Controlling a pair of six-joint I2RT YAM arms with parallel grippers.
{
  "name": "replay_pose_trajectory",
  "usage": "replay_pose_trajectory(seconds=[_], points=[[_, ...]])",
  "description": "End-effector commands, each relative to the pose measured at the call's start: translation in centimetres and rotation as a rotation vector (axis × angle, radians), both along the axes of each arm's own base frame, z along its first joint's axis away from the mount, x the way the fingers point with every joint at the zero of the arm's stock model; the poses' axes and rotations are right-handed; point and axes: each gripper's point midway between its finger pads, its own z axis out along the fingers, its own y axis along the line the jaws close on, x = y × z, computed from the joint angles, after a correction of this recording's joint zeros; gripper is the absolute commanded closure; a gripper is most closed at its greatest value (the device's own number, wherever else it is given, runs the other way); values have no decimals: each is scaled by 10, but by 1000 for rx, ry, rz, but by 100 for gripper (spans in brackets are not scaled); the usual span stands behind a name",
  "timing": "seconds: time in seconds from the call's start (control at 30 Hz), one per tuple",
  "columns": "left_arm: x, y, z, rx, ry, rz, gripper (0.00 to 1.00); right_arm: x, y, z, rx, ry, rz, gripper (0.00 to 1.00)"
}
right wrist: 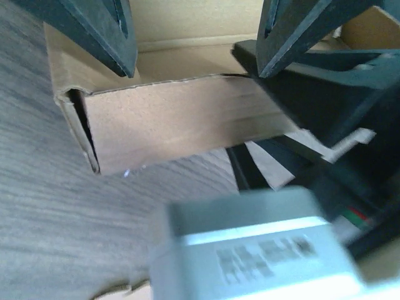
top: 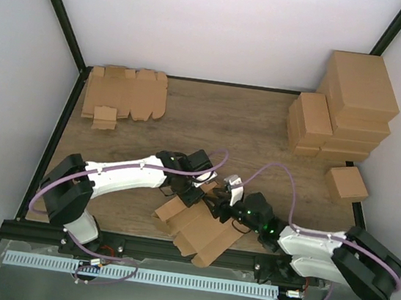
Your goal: Fold the paper box
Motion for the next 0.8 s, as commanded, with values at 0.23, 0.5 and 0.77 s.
replay_pose_trajectory(seconds=[0.23, 0.5, 0.77], points=[[11, -5, 2, 12, -47, 6, 52, 4, -47, 26, 17, -38, -189, 44], [6, -10, 3, -10, -18, -26, 52, 27, -49, -1, -94, 10, -307, 43], [-2, -9, -3, -6, 14, -77, 52, 30, -38, -15, -85, -20, -269, 46]])
